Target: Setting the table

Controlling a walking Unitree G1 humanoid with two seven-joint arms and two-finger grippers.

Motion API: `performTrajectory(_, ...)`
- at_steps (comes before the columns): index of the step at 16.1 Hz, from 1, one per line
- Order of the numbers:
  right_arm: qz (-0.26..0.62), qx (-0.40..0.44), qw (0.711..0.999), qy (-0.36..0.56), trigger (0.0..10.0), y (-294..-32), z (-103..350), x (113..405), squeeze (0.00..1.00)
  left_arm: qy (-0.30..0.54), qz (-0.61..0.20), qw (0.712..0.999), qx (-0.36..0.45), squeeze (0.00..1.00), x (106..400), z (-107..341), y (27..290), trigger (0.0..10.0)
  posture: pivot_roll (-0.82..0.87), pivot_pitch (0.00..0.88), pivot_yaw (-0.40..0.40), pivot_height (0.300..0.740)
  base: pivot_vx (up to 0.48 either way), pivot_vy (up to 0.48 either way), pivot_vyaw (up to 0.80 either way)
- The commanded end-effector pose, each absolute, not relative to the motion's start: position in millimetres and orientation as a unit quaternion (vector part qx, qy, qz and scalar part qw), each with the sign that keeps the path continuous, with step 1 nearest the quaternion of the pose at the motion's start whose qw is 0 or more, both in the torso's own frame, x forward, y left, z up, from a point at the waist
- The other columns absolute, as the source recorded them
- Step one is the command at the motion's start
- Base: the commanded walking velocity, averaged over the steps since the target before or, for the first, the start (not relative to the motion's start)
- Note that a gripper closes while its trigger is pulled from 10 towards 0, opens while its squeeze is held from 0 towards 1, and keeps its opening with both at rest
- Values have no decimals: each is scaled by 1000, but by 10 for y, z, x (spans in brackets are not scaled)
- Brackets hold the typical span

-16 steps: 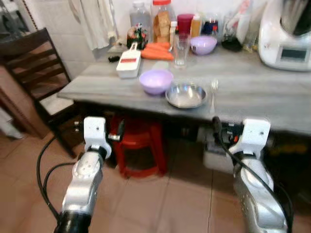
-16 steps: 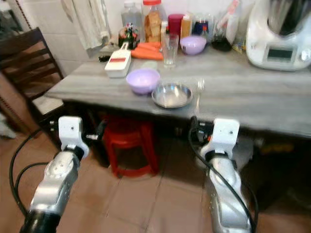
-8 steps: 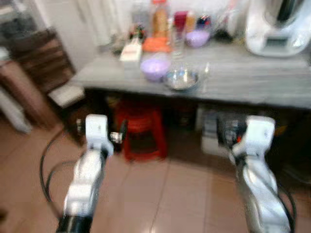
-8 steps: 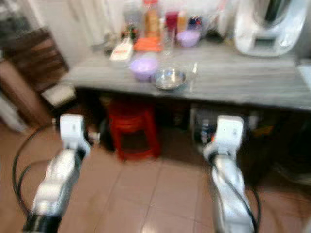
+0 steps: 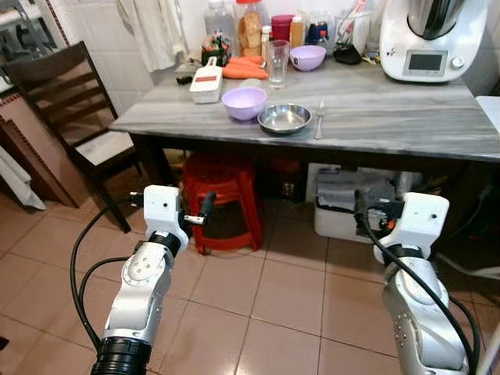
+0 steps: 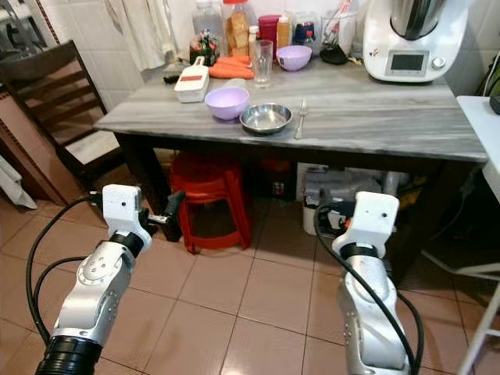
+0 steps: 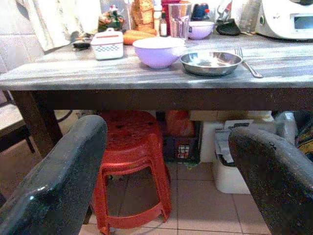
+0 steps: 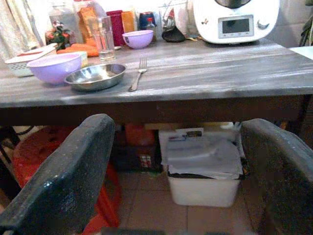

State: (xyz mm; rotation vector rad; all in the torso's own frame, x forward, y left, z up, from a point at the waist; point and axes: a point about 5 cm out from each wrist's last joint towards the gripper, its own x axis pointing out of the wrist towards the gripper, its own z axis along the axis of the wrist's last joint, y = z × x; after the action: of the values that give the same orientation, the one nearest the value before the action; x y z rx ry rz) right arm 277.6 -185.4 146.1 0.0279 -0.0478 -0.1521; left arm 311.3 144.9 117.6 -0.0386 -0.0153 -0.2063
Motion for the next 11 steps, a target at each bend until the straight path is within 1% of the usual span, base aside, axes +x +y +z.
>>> performTrajectory(1, -65, 17, 997, -30, 10000, -1817, 1503, 2801, 0, -9, -98, 995, -20, 0, 3105, 1178, 1470, 10000, -128, 27, 71, 740, 0, 0, 0)
performTrajectory(6, -45, -4, 999, -23, 10000, -1869, 1536, 2857, 0, -10, -76, 996, -40, 0, 3068, 1129, 1423, 10000, -130, 23, 6, 740, 0, 0, 0)
performTrajectory(9, -38, 0, 999, -20, 10000, -1853, 1547, 2891, 0, -7, -76, 996, -46, 0, 3024, 1087, 1379, 10000, -131, 17, -1, 740, 0, 0, 0)
performTrajectory(11, -41, 2, 999, -21, 10000, -1841, 1546, 2883, 0, -10, -83, 995, -45, 0, 3049, 1113, 1367, 10000, -133, 18, 13, 740, 0, 0, -597)
